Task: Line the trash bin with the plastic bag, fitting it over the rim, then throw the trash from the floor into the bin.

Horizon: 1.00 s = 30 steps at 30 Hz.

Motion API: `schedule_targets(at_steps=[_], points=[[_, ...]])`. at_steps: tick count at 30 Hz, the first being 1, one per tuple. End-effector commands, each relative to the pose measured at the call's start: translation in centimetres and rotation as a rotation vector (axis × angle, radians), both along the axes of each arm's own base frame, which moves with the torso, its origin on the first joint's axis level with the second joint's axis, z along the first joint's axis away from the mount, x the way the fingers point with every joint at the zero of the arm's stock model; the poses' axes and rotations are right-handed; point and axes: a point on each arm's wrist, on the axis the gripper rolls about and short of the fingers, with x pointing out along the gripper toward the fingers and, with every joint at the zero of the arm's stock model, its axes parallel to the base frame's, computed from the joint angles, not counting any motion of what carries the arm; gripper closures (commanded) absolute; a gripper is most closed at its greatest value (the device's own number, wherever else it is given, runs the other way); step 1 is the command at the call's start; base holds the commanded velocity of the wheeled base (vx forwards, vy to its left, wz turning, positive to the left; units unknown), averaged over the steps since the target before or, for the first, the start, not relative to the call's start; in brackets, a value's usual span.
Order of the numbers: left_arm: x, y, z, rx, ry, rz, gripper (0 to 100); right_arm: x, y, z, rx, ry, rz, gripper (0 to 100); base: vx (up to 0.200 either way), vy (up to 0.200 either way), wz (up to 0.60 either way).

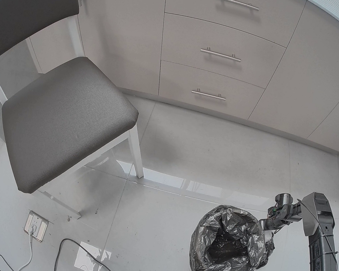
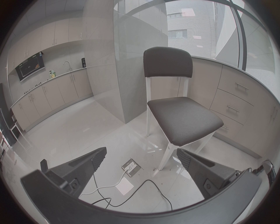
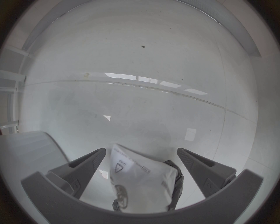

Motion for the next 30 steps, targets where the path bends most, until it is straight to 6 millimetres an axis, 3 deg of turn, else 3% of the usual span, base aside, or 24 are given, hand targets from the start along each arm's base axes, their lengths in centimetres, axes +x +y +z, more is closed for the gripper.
schedule_targets(at_steps=[1, 13, 20, 30], points=[[0.2, 0.0, -0.3, -0.004, 0.013, 0.002, 0, 0.4, 0.3, 2.1, 0.012, -0.003, 0.045, 0, 0.000, 0.000, 0.00], [0.2, 0.0, -0.3, 0.002, 0.009, 0.001, 0, -0.2, 0.2, 3.0, 0.041, 0.082, 0.090, 0, 0.000, 0.000, 0.00], [0.2, 0.0, -0.3, -0.001, 0.008, 0.001, 0, -0.7, 0.2, 1.7, 0.035, 0.108, 0.088, 0, 0.000, 0.000, 0.00], [0.2, 0.0, -0.3, 0.002, 0.009, 0.001, 0, -0.8, 0.2, 1.5, 0.031, 0.118, 0.096, 0, 0.000, 0.000, 0.00]])
